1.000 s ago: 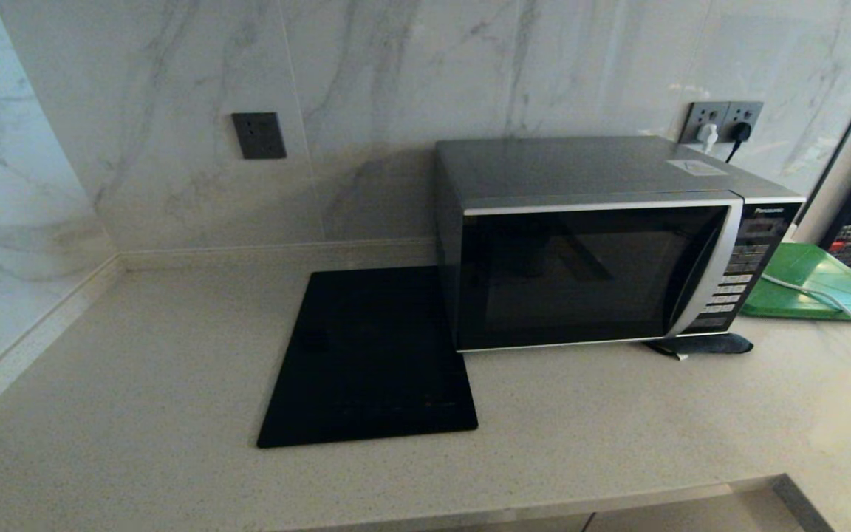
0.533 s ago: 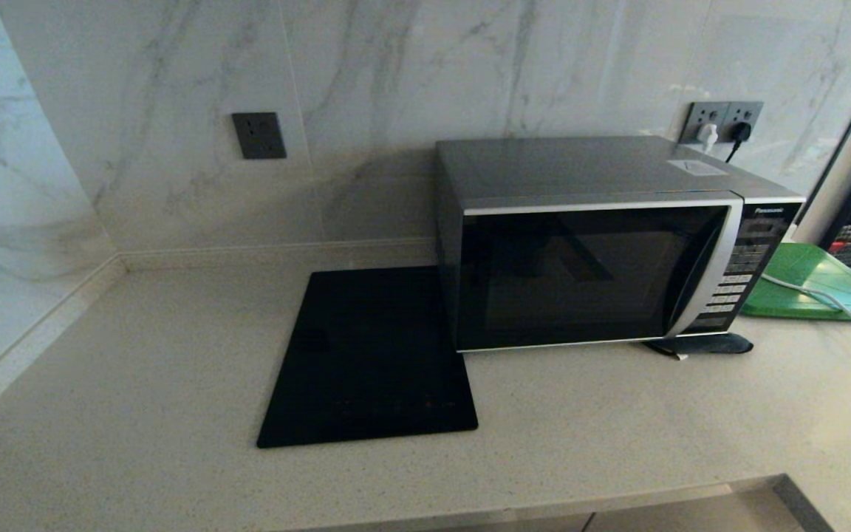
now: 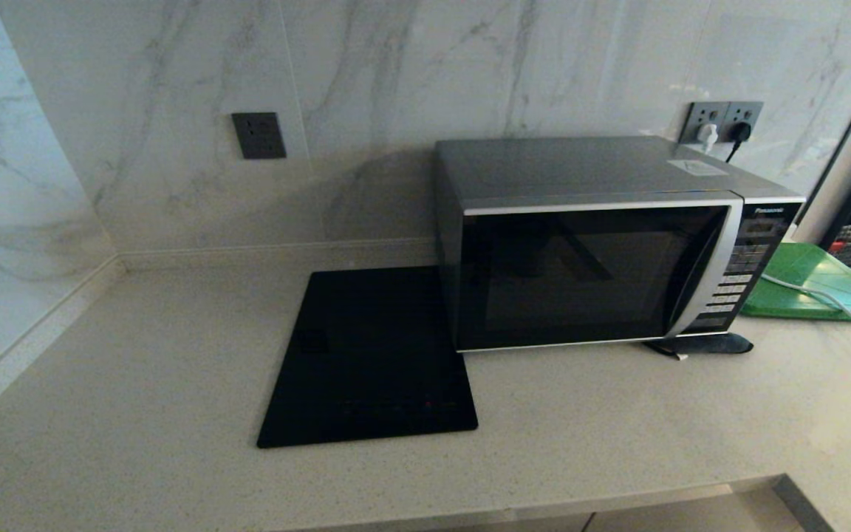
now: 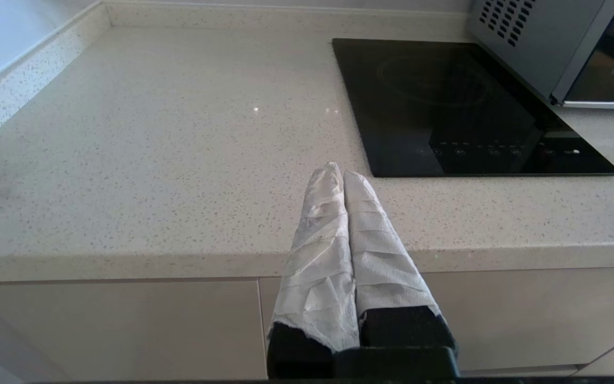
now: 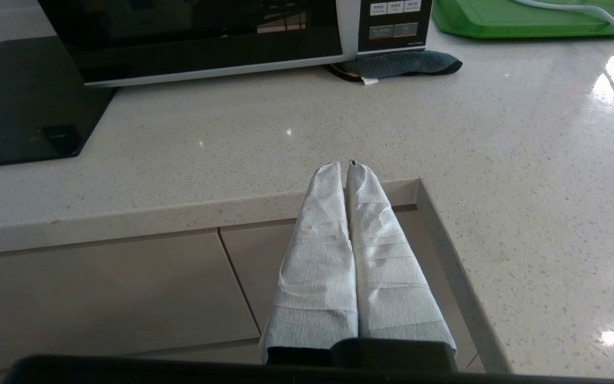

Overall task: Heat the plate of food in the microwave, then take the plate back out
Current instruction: Open the microwave oven

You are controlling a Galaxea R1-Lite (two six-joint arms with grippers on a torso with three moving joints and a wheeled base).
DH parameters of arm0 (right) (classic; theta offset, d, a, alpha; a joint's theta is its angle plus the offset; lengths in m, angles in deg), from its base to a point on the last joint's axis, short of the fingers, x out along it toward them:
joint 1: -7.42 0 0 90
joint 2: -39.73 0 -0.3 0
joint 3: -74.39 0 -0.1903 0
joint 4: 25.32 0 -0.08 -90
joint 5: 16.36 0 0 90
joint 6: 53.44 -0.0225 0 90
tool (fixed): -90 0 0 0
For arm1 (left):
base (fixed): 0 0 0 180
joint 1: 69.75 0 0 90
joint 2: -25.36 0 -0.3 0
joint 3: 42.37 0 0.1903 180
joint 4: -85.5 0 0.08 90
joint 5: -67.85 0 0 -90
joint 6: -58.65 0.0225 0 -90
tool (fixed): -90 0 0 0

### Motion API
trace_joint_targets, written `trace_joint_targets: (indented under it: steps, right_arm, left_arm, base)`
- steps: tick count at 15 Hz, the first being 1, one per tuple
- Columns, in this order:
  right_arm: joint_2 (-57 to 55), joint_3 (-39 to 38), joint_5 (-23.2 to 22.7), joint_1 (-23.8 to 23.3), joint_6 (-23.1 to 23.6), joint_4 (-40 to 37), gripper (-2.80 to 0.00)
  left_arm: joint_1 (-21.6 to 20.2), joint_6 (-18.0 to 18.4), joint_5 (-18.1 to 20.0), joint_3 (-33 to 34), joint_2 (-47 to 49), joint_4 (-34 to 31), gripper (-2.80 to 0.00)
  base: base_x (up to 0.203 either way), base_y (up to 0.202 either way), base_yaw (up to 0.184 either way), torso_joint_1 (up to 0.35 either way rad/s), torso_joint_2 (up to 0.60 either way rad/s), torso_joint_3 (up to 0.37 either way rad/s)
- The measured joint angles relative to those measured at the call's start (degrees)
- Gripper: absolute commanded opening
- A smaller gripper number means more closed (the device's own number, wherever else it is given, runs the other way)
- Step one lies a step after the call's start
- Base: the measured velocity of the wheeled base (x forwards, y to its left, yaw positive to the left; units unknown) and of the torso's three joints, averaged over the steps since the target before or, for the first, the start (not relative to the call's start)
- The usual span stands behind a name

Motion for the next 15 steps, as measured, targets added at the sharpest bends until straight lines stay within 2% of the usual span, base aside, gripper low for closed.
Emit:
trace_joint_targets:
  steps: [2,9,12,15]
  right_arm:
    - [-0.10,2.37,-0.14,0.00,-0.04,-0.95,-2.80]
    - [-5.79,22.88,-0.98,0.00,-0.26,-11.04,-2.80]
    - [-12.82,30.53,1.85,-0.21,-0.06,-11.65,-2.80]
    - [-22.90,39.31,8.76,-0.29,0.02,-11.71,-2.80]
  left_arm:
    - [0.00,0.01,0.01,0.00,0.00,0.02,-2.80]
    - [0.00,-0.01,0.01,0.00,0.00,0.00,-2.80]
    - [0.00,-0.01,0.01,0.00,0.00,0.00,-2.80]
    - [0.00,0.01,0.01,0.00,0.00,0.00,-2.80]
  base:
    - [0.000,0.000,0.000,0.000,0.00,0.000]
    - [0.000,0.000,0.000,0.000,0.00,0.000]
    - [0.000,0.000,0.000,0.000,0.00,0.000]
    - [0.000,0.000,0.000,0.000,0.00,0.000]
